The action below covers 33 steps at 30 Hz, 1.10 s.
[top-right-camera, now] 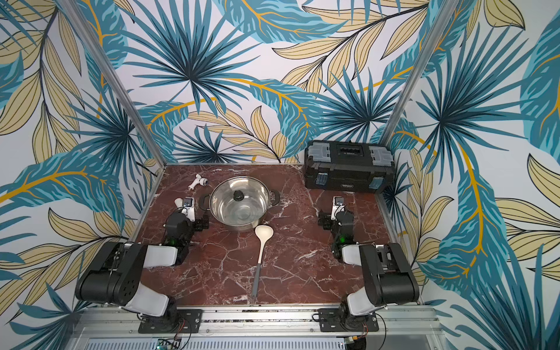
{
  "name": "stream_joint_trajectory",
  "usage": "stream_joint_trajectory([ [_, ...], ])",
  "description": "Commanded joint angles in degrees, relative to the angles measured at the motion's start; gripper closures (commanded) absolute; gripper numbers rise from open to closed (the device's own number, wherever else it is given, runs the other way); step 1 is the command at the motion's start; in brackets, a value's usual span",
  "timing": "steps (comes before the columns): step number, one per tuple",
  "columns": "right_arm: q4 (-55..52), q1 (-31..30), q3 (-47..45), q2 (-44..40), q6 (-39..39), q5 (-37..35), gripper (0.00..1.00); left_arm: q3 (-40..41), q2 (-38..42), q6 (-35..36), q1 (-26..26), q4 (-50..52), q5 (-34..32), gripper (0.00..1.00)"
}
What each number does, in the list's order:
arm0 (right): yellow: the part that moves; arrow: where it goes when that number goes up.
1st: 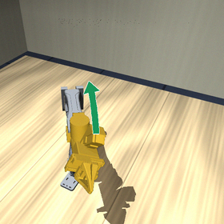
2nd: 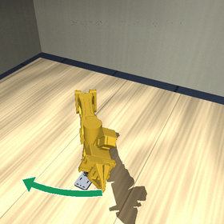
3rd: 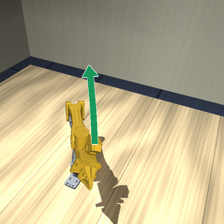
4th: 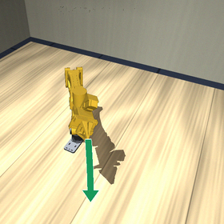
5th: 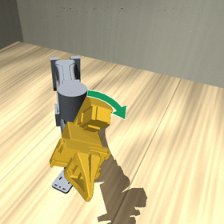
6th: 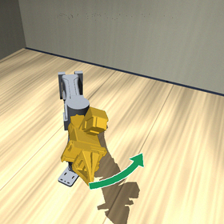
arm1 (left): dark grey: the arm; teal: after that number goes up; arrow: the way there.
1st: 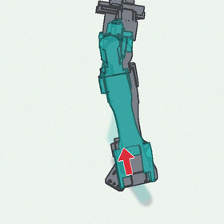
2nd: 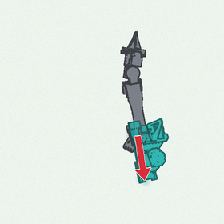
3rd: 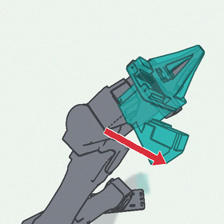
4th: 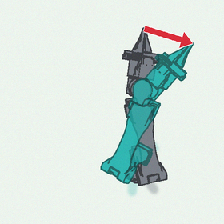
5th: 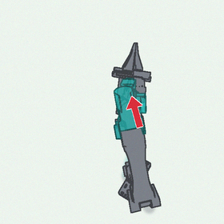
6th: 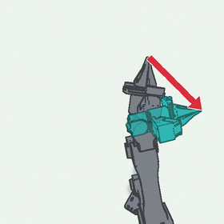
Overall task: Stir the soup with a spoon
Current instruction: Pick up the lid from the pan.
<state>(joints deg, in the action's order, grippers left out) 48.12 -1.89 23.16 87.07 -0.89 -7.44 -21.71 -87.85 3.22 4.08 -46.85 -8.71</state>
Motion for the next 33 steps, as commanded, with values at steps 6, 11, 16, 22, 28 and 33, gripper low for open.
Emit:
stream_joint_trajectory([
  [6,0.6,0.2,0.3,-0.6,-0.4,0.2,0.01,-1.8,0.8,0.5,0.1,0.2,0.3,0.00],
  [11,0.7,0.1,0.3,-0.6,-0.4,0.3,0.01,-1.8,0.8,0.5,0.1,0.2,0.3,0.00],
  [16,0.7,0.2,0.3,-0.6,-0.4,0.2,0.01,-1.8,0.7,0.5,0.1,0.2,0.3,0.00],
  [22,0.7,0.1,0.3,-0.6,-0.4,0.3,0.00,-1.8,0.7,0.4,0.1,0.1,0.3,0.00],
  [28,-13.6,0.1,6.4,-5.8,-0.4,-1.2,0.01,-4.5,4.0,-0.1,0.2,7.3,-1.0,0.00],
  [33,-43.2,0.2,20.8,-12.8,-3.8,-4.5,0.01,-16.4,10.7,-5.2,0.2,36.2,-7.3,0.00],
])
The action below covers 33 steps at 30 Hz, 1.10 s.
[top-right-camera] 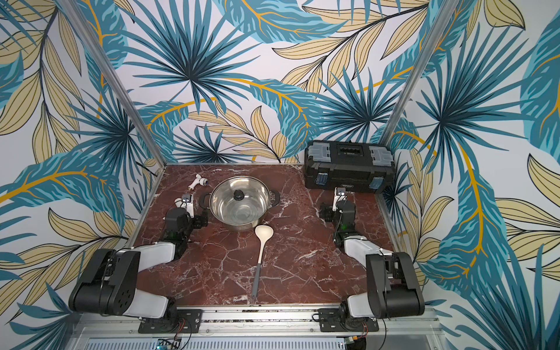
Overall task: Stir the soup with a spoon
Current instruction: Pick up the lid from the pan.
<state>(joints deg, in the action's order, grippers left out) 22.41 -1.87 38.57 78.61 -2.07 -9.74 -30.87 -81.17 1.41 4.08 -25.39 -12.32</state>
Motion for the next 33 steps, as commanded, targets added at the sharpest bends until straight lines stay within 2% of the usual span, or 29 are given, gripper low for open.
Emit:
stream_joint_trajectory([
  [1,-21.8,0.2,7.3,-6.1,-4.3,-2.6,0.00,-8.0,5.6,-4.2,0.2,17.7,-3.6,0.00],
  [4,-29.6,0.2,10.5,-11.8,-8.9,-1.9,0.01,-9.6,11.4,-6.9,0.6,25.5,-4.0,0.00],
  [6,-33.5,0.2,12.0,-15.7,-15.0,-1.3,0.01,-11.0,15.5,-9.7,0.6,31.3,-4.7,0.00],
  [10,-46.6,0.1,20.3,-18.2,-21.2,11.3,0.01,-13.8,24.1,-18.2,0.6,42.6,-3.3,0.00],
  [13,-52.1,-1.6,25.7,-17.1,-25.0,18.8,0.01,-16.3,28.7,-23.3,0.6,50.9,1.6,0.00],
  [16,-56.3,-9.3,31.9,-14.3,-25.5,18.1,0.01,-19.6,31.1,-27.2,0.6,58.6,10.3,0.00],
  [20,-62.8,-23.7,43.2,-5.3,-23.8,11.6,0.01,-22.7,32.9,-33.4,0.6,64.2,21.9,0.00],
  [22,-66.0,-28.6,49.7,0.6,-23.6,9.3,0.01,-23.5,34.0,-36.2,0.6,64.7,26.7,0.00],
  [24,-68.6,-32.8,56.5,7.6,-22.6,6.3,0.07,-23.9,35.2,-39.0,0.6,64.1,30.1,0.00],
  [28,-73.4,-37.7,69.1,20.2,-21.9,1.8,0.15,-26.1,36.8,-40.9,0.5,64.3,33.0,0.00],
  [33,-78.2,-38.9,84.9,35.4,-22.9,-0.4,0.25,-26.0,36.6,-40.6,0.5,65.9,33.9,0.00],
])
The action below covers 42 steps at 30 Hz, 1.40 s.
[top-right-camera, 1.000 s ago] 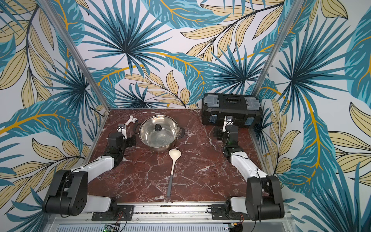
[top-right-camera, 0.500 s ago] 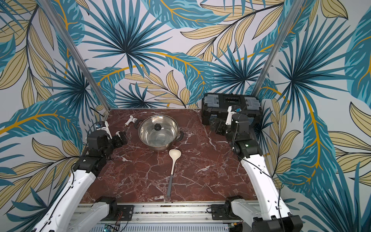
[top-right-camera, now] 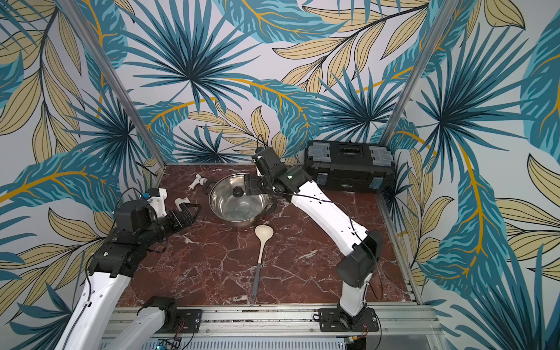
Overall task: Stir the soup with a spoon
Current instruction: Pick up the lid from the pan.
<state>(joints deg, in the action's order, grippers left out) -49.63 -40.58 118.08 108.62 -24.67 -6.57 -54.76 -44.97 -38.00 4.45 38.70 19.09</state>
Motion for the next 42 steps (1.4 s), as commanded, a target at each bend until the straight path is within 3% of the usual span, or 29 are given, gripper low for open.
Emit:
stream_joint_trajectory([
  [1,-6.3,-0.3,7.7,7.4,-0.4,-3.4,0.26,-1.4,0.4,-1.3,0.1,1.5,2.6,0.00],
  [11,0.0,-1.5,17.8,20.5,-2.0,-0.1,0.31,3.0,1.1,-3.0,0.0,-0.5,4.3,0.00],
  [26,1.4,-3.0,19.3,25.3,-2.5,-5.0,0.37,2.7,6.0,-5.3,0.1,2.6,3.8,0.00],
  [42,5.6,-3.8,18.6,27.7,-1.3,-8.5,0.40,2.5,5.0,-5.8,0.0,3.1,4.6,0.00],
])
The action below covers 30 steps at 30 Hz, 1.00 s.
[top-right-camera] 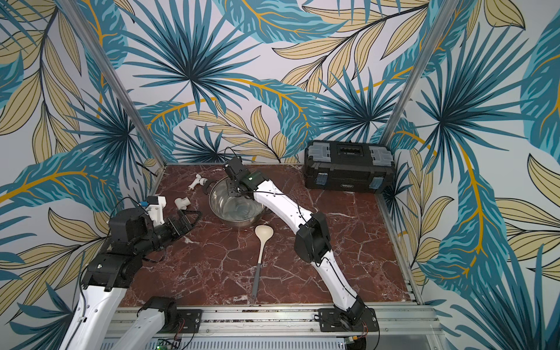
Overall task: Stir the soup with a spoon
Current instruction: Pick up the lid from the pan.
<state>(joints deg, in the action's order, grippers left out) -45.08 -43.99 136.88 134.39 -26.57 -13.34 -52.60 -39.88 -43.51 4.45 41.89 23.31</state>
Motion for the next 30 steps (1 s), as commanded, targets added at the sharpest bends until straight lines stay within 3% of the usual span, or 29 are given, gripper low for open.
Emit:
stream_joint_trajectory([
  [1,1.1,-0.4,-0.2,2.1,0.7,-1.9,0.40,0.5,-0.2,-0.5,0.1,-0.3,0.4,0.00],
  [19,3.2,-0.6,-2.5,3.4,0.0,-0.5,0.47,2.4,-1.1,-1.7,0.0,-2.0,0.6,0.00],
  [30,4.1,-1.1,-3.0,0.1,1.4,-2.9,0.62,2.7,-1.4,-1.7,0.0,-2.2,0.8,0.00],
])
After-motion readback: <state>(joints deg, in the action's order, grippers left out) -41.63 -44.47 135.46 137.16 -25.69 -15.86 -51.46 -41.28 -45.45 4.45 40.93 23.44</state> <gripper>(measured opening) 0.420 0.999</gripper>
